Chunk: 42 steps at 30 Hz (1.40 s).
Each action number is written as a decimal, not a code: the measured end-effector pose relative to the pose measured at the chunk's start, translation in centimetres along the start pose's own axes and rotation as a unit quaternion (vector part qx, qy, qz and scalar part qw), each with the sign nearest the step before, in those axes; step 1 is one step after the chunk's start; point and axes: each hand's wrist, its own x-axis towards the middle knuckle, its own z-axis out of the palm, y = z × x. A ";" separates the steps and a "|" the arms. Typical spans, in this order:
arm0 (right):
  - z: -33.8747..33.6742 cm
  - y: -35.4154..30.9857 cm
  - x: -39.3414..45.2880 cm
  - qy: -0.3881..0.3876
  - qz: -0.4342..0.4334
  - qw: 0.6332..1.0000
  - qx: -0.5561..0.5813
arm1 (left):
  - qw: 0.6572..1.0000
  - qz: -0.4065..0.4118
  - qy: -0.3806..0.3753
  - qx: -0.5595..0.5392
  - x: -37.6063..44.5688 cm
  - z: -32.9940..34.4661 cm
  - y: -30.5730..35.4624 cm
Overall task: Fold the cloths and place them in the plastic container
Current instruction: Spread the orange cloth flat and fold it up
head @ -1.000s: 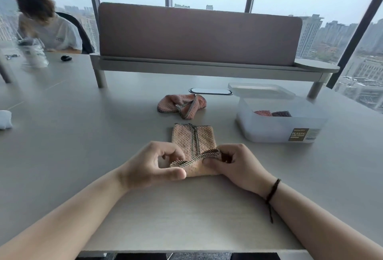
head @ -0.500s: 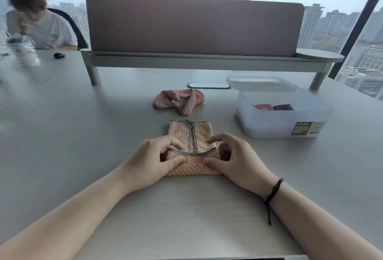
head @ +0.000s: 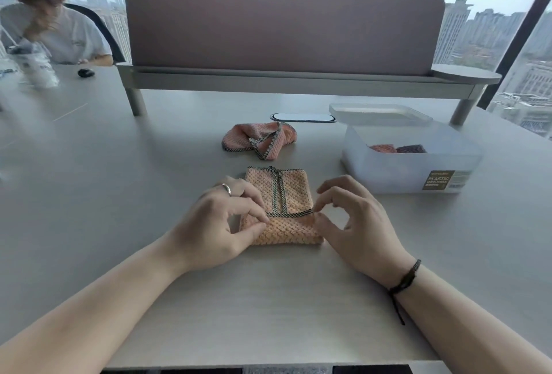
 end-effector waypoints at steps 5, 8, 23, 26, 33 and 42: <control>0.0 -0.8 -0.4 -0.042 -0.089 0.995 -0.027 | 0.997 0.041 -0.063 -0.003 -0.2 0.2 0.2; 0.1 -0.9 -0.5 -0.107 -0.078 0.989 -0.063 | 0.995 0.040 -0.091 -0.008 -0.2 0.3 0.2; 0.4 -0.5 -0.1 -0.105 -0.072 0.988 -0.085 | 0.996 -0.020 -0.086 0.021 -0.2 0.1 -0.1; 0.3 -0.6 -0.1 -0.132 -0.048 0.986 -0.086 | 0.997 -0.047 -0.069 -0.003 -0.2 0.2 -0.5; 0.1 -0.2 -0.2 -0.083 -0.018 0.995 -0.060 | 0.994 -0.096 -0.007 -0.057 0.0 0.3 -0.9; 0.6 0.3 1.0 -0.073 0.095 0.992 0.024 | 0.986 -0.153 0.028 -0.064 0.0 0.7 -1.5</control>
